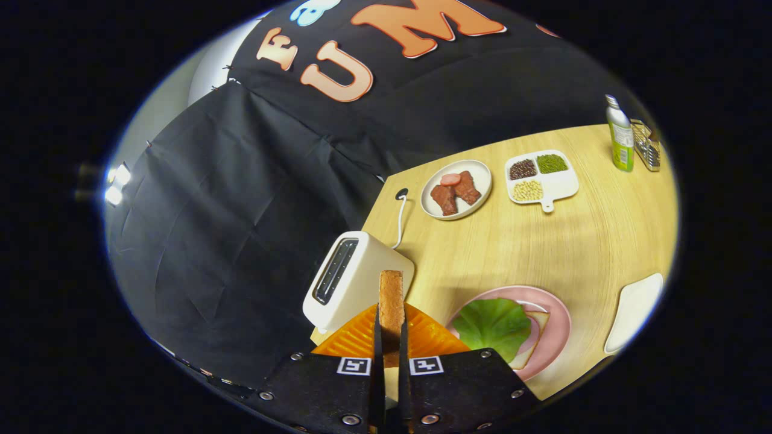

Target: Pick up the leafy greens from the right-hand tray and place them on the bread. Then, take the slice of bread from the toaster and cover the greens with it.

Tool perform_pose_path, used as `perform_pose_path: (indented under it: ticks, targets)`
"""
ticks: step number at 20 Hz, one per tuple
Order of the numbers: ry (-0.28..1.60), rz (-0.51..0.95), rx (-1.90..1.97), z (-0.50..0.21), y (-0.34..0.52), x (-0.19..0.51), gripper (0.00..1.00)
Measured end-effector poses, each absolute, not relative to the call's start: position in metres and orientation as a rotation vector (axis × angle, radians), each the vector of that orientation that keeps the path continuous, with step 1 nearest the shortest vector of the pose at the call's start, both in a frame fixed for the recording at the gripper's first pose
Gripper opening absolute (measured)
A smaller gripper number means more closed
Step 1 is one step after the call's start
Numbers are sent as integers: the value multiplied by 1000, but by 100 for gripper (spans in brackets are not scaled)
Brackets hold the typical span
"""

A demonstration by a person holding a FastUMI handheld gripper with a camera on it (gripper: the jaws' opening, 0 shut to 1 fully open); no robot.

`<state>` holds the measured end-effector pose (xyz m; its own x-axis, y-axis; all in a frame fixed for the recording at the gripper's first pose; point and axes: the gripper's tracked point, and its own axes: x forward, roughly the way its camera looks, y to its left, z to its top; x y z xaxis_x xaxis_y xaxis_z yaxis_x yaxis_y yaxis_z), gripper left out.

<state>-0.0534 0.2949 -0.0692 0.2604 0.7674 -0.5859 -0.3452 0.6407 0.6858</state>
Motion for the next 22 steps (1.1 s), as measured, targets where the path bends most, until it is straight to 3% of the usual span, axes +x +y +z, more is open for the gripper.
perform_pose_path:
  ticks: [22]
  targets:
    - [1191,734,599,-180,238,-83,9]
